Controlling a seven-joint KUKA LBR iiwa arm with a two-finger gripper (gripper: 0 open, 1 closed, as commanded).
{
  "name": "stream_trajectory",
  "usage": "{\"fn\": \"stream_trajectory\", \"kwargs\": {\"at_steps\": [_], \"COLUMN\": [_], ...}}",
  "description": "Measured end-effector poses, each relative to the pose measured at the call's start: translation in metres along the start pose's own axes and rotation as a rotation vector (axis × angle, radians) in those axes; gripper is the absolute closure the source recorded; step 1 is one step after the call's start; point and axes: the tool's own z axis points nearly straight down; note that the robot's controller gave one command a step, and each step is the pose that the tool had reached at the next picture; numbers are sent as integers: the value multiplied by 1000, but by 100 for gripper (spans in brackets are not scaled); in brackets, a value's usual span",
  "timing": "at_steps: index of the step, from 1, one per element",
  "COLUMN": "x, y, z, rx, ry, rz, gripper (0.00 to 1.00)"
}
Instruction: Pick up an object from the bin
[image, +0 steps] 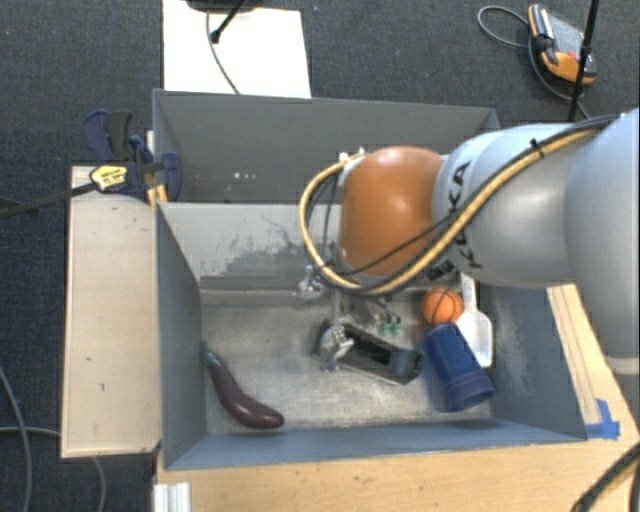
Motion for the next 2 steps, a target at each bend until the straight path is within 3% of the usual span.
{"fn": "stream_trajectory", "kwargs": {"at_steps": [1, 2], "x": [-2, 10], "y": [-24, -63], "z": [33, 43], "rx": [-1, -20], "ry": [9, -14], "rz": [-35, -212], "gripper": [0, 100]}}
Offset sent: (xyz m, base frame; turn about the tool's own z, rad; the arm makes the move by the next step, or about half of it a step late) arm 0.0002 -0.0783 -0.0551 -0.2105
